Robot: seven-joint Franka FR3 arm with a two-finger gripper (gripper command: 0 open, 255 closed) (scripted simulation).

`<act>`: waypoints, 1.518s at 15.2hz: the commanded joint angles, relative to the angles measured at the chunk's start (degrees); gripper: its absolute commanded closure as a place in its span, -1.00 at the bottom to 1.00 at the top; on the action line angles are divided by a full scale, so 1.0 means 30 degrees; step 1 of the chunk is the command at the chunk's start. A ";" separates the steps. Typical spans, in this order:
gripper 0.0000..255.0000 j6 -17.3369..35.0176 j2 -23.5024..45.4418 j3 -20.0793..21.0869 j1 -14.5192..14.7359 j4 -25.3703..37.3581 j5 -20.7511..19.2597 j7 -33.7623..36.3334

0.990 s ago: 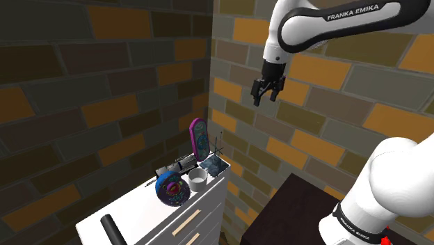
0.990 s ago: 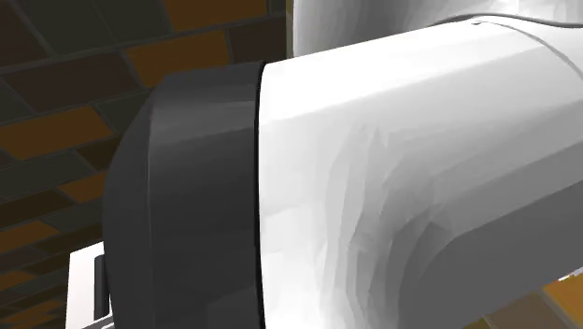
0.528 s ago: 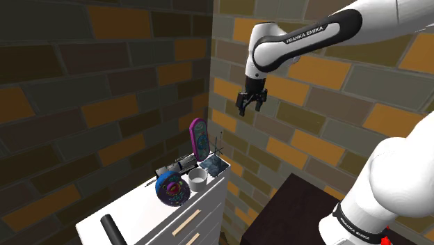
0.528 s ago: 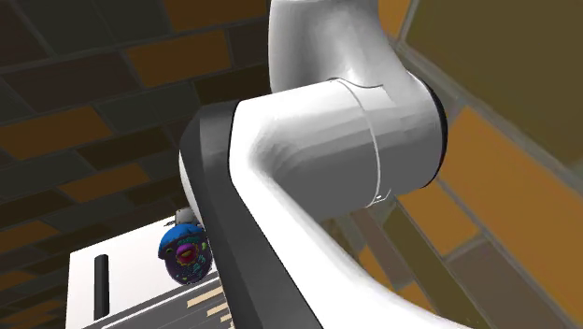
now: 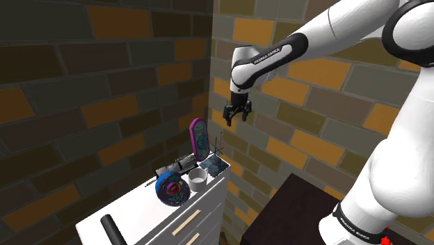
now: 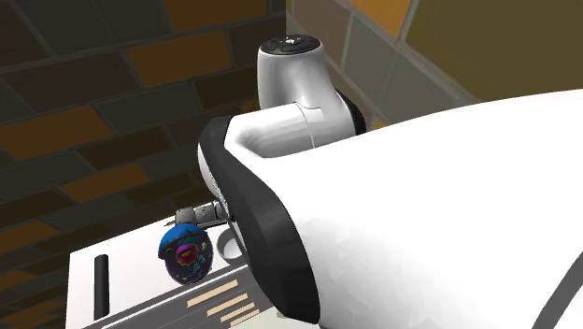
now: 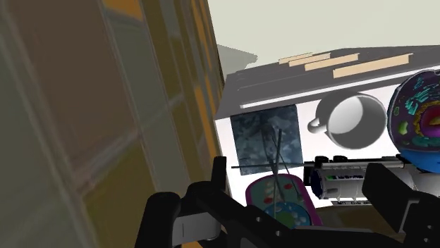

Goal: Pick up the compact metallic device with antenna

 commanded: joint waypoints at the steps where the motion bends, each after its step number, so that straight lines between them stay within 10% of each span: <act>1: -1.00 0.0406 0.1677 0.0056 -0.0002 0.1062 0.0289 -0.0097; 16: -1.00 0.0401 1.3275 0.0725 -0.0637 1.1165 0.1529 -0.0430; 23: -1.00 0.1373 1.4619 0.0813 -0.0701 1.1538 0.1618 -0.0482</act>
